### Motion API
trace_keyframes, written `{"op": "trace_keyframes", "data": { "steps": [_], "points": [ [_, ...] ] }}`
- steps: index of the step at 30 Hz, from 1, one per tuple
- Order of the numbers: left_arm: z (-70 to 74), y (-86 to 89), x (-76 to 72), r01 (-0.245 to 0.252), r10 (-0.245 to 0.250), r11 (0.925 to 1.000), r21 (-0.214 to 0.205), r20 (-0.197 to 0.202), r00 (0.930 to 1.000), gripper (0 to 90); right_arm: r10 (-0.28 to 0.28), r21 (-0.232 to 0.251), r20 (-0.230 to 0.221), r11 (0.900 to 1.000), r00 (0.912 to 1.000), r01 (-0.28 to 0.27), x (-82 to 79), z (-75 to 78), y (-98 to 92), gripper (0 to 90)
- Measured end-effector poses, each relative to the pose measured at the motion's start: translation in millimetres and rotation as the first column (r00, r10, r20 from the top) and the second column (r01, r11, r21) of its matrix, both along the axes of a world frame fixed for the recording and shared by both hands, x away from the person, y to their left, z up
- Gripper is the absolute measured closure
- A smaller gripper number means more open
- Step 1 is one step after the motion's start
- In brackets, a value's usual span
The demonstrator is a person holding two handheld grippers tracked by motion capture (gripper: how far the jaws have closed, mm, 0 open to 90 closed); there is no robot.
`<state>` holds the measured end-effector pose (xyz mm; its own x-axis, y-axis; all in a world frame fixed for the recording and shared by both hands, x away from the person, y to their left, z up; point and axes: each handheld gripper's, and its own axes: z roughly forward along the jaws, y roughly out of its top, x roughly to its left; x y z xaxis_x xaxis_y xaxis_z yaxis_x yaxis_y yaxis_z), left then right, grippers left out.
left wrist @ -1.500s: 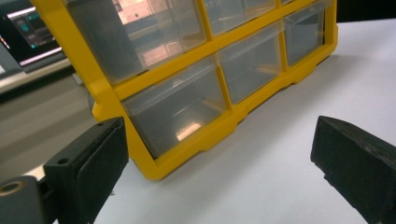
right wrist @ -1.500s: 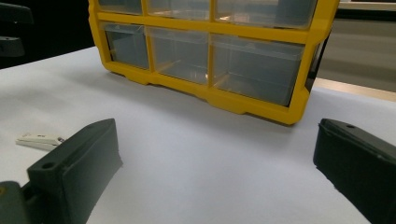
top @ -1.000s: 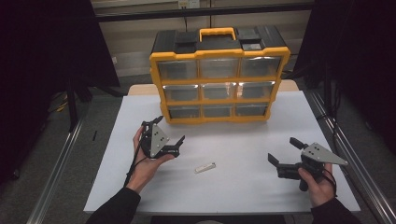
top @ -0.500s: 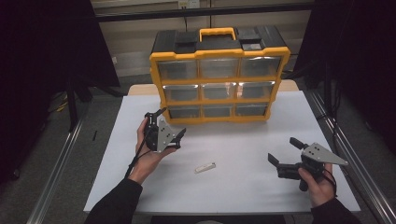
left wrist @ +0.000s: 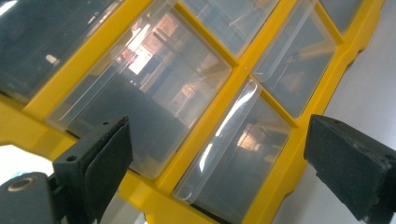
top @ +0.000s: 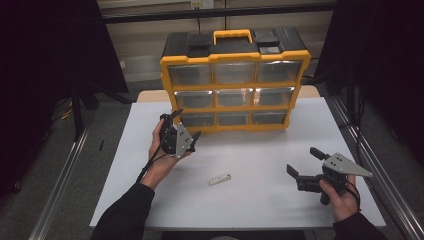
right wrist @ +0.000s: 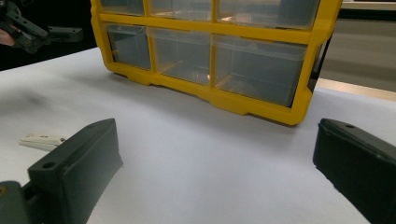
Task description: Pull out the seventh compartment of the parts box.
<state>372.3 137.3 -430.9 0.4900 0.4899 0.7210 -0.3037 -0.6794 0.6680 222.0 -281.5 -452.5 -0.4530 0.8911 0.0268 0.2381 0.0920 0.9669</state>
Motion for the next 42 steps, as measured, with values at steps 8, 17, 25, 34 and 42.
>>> {"op": "trace_keyframes", "data": {
  "steps": [8, 17, 25, 34, 42],
  "points": [
    [-2.4, -5.6, 12.8, -0.023, 0.021, 0.9972, 0.071, 0.031, 0.9993, 8.9, 0.000, 0.006, -0.005, 1.0000, 1.0000, 0.000, -0.1, -0.1, 0.1, 0.5],
    [-8.7, -11.2, 20.1, -0.042, 0.025, 0.9867, 0.157, 0.107, 0.9939, 11.1, -0.002, 0.002, -0.004, 1.0000, 1.0000, 0.002, 0.2, -0.2, 0.0, 0.5],
    [-16.9, -8.1, 24.4, -0.127, 0.077, 0.9590, 0.253, 0.198, 0.9773, 14.2, 0.000, 0.001, -0.007, 1.0000, 1.0000, 0.000, 0.1, -0.2, 0.0, 0.6],
    [-27.1, -7.3, 23.8, -0.178, 0.094, 0.9167, 0.358, 0.242, 0.9658, 21.1, 0.001, 0.000, -0.005, 1.0000, 1.0000, -0.001, 0.1, -0.3, 0.0, 0.7],
    [-38.1, -9.2, 21.8, -0.183, 0.068, 0.8839, 0.431, 0.268, 0.9611, 33.8, 0.003, -0.001, -0.003, 1.0000, 1.0000, -0.003, 0.1, -0.2, 0.2, 0.7]
  ]
}}
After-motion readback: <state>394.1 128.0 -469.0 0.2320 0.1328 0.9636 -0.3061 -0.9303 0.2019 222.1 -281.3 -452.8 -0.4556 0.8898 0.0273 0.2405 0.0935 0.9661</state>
